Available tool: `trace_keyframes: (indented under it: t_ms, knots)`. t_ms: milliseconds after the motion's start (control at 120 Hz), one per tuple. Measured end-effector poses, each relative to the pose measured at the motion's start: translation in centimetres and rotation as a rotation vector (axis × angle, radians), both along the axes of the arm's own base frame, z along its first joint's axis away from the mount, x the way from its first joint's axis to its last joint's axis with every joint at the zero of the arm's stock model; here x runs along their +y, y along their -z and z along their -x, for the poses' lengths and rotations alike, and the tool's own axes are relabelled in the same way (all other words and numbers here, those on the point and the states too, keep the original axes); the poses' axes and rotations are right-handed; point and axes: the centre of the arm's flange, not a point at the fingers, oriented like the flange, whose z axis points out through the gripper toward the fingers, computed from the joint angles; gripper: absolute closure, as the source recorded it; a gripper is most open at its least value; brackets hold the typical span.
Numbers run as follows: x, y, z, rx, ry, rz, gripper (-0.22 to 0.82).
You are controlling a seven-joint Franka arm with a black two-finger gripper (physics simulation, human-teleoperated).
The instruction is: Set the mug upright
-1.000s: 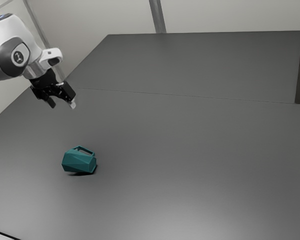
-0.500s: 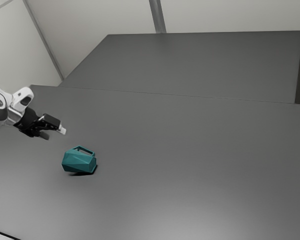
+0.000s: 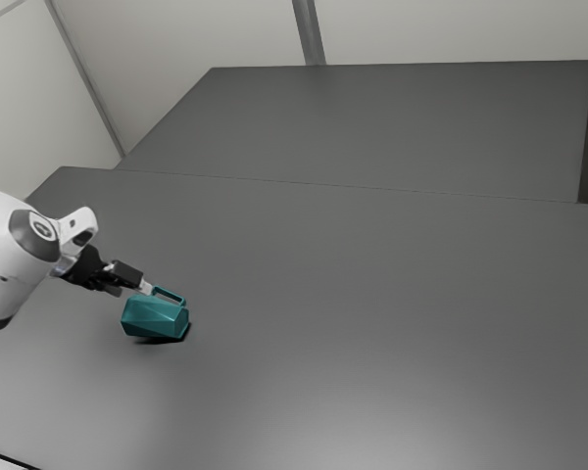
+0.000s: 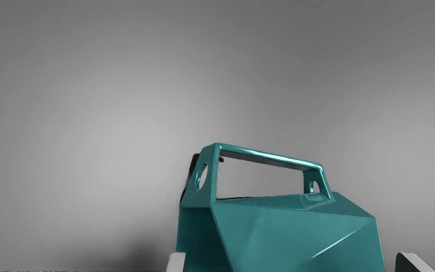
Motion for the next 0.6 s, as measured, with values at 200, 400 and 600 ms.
trace_keyframes:
  t_ms: [200, 400, 600]
  knots:
    - [-0.1, 0.9, 1.2, -0.027, 0.009, -0.015, 0.00]
    - [-0.4, 2.4, 1.1, -0.025, 0.035, -0.025, 0.00]
    - [-1.5, 3.1, 1.2, -0.037, 0.046, -0.012, 0.03]
